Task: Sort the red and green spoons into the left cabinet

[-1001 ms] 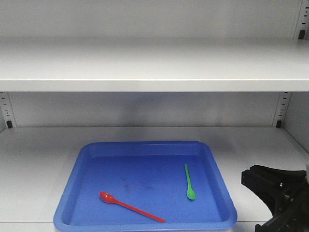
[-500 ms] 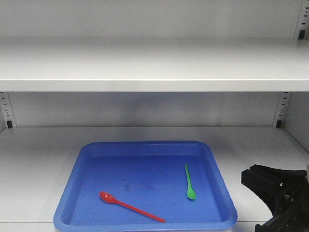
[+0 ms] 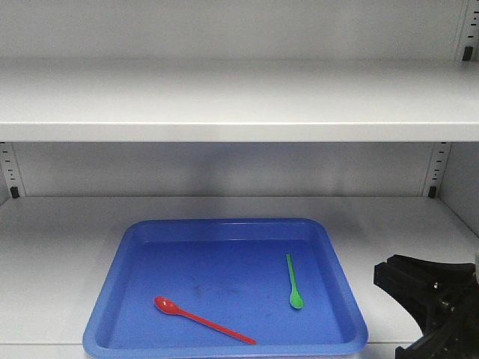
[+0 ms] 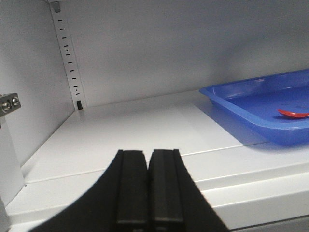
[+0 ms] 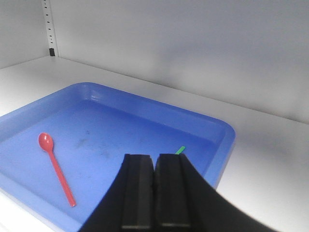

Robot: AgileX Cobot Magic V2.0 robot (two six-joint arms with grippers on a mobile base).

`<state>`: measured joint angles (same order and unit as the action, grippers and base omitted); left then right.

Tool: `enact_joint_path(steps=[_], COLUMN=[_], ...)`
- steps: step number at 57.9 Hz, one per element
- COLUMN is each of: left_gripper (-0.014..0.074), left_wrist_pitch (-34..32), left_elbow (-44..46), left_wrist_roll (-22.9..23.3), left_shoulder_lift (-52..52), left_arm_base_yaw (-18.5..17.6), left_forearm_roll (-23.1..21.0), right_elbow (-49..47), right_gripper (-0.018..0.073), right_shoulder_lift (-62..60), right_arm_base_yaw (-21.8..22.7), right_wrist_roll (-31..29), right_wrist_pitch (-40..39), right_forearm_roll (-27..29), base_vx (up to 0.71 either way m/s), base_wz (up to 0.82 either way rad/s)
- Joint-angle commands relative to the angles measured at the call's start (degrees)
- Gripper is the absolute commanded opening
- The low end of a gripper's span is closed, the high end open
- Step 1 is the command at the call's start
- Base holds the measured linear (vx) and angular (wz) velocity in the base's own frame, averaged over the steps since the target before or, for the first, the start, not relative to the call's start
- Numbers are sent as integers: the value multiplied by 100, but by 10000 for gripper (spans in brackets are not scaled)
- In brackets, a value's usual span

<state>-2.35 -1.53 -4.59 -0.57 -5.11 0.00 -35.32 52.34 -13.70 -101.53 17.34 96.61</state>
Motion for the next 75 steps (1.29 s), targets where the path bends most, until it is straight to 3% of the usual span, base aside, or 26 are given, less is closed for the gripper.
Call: enact_joint_path(steps=[1, 17, 23, 29, 38, 42, 46, 51, 57, 66, 75], left_gripper=[-1, -1, -1, -1, -1, -1, -1, -1, -1, -1, -1], left_wrist_pitch=[-408, -408, -408, -408, -408, -408, -408, -408, -408, -408, -408], left_elbow=[-91, -91, -91, -91, -91, -91, -91, -91, -91, -91, -91], left_wrist_roll=[44, 44, 44, 44, 44, 44, 44, 44, 44, 44, 44], left_shoulder_lift=[-112, -112, -112, -112, -112, -112, -112, -112, -112, -112, -112], left_arm_base_yaw=[15, 15, 15, 15, 15, 15, 15, 15, 15, 15, 15], left_forearm_roll=[0, 0, 0, 0, 0, 0, 0, 0, 0, 0, 0], right_elbow=[-181, -181, -181, -186, -186, -186, -186, -181, -181, -108, 618], right_gripper=[-3, -3, -3, -3, -3, -3, -3, -3, -3, -3, -3], right_shoulder_lift=[-69, -20, -14, -14, -6, -6, -6, -44, -274, -665, -1349], right_arm_base_yaw=[2, 2, 2, 2, 2, 2, 6, 9, 64, 509, 834], right_wrist_roll=[-39, -33, 272, 1726, 5917, 7507, 8765, 9893, 10435, 10452, 10462], right_wrist_pitch=[123, -124, -338, -614, -1195, -1344, -1421, -1414, -1392, -1514, -2306], right_forearm_roll=[149, 339, -131, -1632, -5323, -6857, -8236, -9409, -9987, -9930, -9969], base_vx=[0, 0, 0, 0, 0, 0, 0, 0, 0, 0, 0], base_wz=[0, 0, 0, 0, 0, 0, 0, 0, 0, 0, 0])
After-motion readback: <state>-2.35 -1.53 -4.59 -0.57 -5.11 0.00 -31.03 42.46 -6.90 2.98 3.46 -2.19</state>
